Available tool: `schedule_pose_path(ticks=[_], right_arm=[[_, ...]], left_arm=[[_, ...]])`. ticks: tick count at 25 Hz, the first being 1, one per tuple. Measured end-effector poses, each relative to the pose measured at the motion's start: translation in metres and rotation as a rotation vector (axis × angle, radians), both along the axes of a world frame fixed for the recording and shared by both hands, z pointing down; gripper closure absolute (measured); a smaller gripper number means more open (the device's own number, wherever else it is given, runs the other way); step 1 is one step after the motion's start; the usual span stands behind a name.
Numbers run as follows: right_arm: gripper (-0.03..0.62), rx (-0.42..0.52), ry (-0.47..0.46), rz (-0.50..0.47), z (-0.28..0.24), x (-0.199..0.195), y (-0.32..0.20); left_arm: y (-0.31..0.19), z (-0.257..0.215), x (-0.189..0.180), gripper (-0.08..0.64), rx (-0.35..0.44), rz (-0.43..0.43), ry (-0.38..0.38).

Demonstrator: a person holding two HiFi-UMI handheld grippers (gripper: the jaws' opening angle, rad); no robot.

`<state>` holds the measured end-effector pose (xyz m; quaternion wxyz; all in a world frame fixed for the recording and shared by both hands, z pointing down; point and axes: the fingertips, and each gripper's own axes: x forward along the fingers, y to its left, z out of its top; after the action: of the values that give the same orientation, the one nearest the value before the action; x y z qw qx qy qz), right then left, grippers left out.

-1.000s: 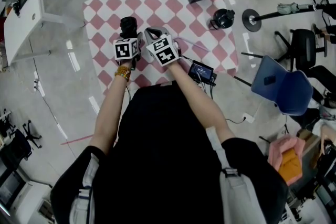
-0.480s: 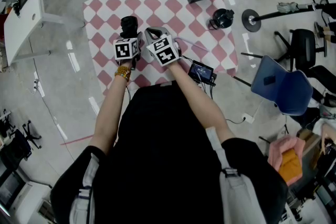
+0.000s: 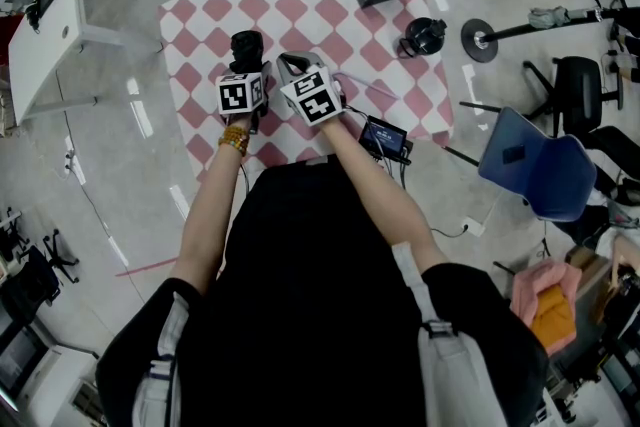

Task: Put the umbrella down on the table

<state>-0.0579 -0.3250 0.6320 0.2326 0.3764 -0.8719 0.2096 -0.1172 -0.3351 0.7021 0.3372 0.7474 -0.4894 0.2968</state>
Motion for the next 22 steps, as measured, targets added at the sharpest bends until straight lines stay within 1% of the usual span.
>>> schedule_pose_path(ticks=[22], right_arm=[[0.575,-0.016,-0.019,0.012,0.0008,-0.0018,-0.0054]], left_arm=[[-0.0031,0.0024,-0.0012,0.319,-0.014,0.001,0.008]])
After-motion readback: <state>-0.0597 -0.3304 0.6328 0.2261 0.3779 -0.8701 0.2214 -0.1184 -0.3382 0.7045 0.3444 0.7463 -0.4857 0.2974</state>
